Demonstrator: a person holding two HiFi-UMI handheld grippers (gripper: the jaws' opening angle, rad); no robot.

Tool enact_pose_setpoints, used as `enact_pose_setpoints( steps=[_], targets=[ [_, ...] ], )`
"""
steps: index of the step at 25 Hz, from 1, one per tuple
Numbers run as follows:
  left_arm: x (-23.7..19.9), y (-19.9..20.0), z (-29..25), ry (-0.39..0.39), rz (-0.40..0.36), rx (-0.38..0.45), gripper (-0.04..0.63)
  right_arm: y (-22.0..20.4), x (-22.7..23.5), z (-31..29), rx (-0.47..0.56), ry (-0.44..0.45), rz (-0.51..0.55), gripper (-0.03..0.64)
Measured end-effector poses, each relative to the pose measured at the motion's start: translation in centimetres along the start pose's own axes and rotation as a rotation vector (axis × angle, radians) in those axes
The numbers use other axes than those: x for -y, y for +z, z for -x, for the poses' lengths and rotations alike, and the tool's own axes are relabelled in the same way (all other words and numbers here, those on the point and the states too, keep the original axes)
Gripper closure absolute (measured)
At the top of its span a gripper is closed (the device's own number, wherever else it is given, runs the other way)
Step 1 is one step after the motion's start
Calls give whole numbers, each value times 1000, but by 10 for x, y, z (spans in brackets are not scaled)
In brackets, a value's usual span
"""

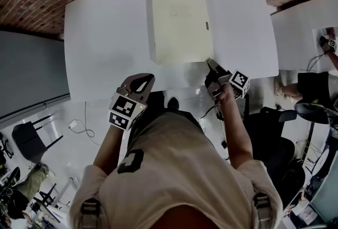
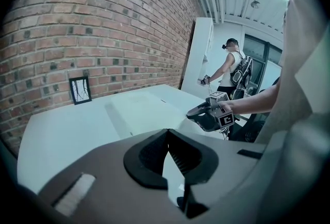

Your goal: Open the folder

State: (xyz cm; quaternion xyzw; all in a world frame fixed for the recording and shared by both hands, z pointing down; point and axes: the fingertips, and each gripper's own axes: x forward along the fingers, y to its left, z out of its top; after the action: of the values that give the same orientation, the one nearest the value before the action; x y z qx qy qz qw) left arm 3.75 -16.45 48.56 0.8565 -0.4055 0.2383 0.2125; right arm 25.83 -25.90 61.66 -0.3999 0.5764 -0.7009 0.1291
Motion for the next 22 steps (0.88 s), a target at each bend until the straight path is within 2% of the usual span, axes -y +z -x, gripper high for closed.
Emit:
enact_pose_setpoints(
  steps=[6,12,15,18,22],
  targets=[
    [1,-5,2,5,-5,-1,592,3,-7,4,25,28,56,601],
    [6,-10,6,2,-3,-2,592,8,-34,8,61,179,91,609],
    [6,-11,8,4,-3,3,592,7,-43,7,48,215,133,607],
    [7,-9,9,3,-6,12,592,10,-46,7,63,240,117,607],
    [8,-10,12,9,-3,13,592,17,-57,8,92,368,47,606]
  ],
)
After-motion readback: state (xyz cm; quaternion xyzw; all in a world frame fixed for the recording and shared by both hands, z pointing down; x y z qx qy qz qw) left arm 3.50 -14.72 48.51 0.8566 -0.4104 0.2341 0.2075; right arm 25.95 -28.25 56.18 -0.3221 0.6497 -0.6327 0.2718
